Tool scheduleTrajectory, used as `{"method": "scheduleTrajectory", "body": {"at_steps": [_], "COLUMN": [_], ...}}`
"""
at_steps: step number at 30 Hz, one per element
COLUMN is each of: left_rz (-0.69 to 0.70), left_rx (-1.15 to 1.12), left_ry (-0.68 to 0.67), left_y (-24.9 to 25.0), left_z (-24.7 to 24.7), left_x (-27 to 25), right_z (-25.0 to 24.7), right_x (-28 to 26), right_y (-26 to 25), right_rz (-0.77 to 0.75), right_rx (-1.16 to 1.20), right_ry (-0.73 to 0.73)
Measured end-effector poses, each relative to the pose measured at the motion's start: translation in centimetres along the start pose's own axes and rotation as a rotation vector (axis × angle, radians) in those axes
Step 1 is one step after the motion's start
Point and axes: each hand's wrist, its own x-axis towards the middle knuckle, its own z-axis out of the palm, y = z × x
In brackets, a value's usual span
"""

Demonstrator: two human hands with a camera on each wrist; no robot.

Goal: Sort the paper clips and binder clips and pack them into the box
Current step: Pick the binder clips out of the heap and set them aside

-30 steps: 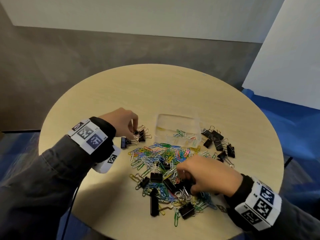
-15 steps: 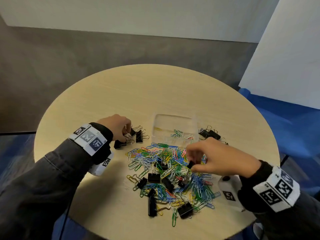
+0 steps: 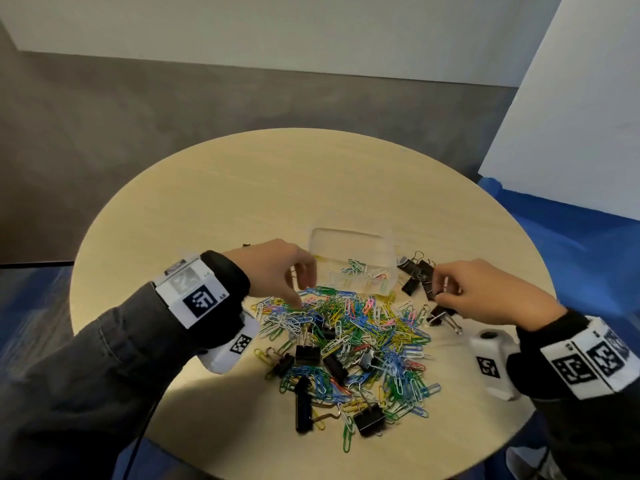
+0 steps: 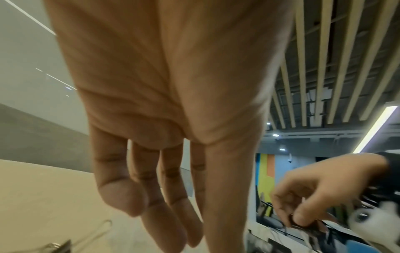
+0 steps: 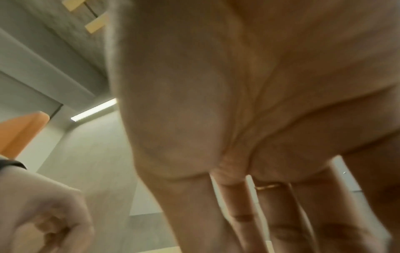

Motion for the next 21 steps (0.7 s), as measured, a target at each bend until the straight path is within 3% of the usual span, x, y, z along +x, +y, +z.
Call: {"method": "scheduleTrajectory", "body": {"at_steps": [3,6,9,12,16,21], "left_rz": [0.046,0.002,-0.037,-0.044,-0.042,-0.023], "left_rx": [0.063,0.182,0.308,0.38,0.426,0.471], "left_ry": [-0.059,-0.123,-0.156,-0.156,-0.129,-0.133], "left_y": [1.4,2.2,2.8,3.2,3.6,3.7], "left_z": [1.4,2.8,3.6,4.0,4.5,4.6], "left_x": [0.3,0.3,0.2,0.2,0.2,0.2], "right_z": [0.2,0.7,1.1,1.4,2.1,4.1], "right_x": [0.1,0.1,-0.2,-0.3,-1.3,-1.5], "right_y": [1.2,1.1,0.0,-1.6,-5.5,-8.2], "right_rz": [0.113,0.179,0.209,0.04,-0.279,-0.366], "right_rx": [-0.069,-0.13,-0.274,-0.32,0.022,-0.152], "right_ry": [-0.049,-0.072,0.032,0.121,-0.152,-0.197]}}
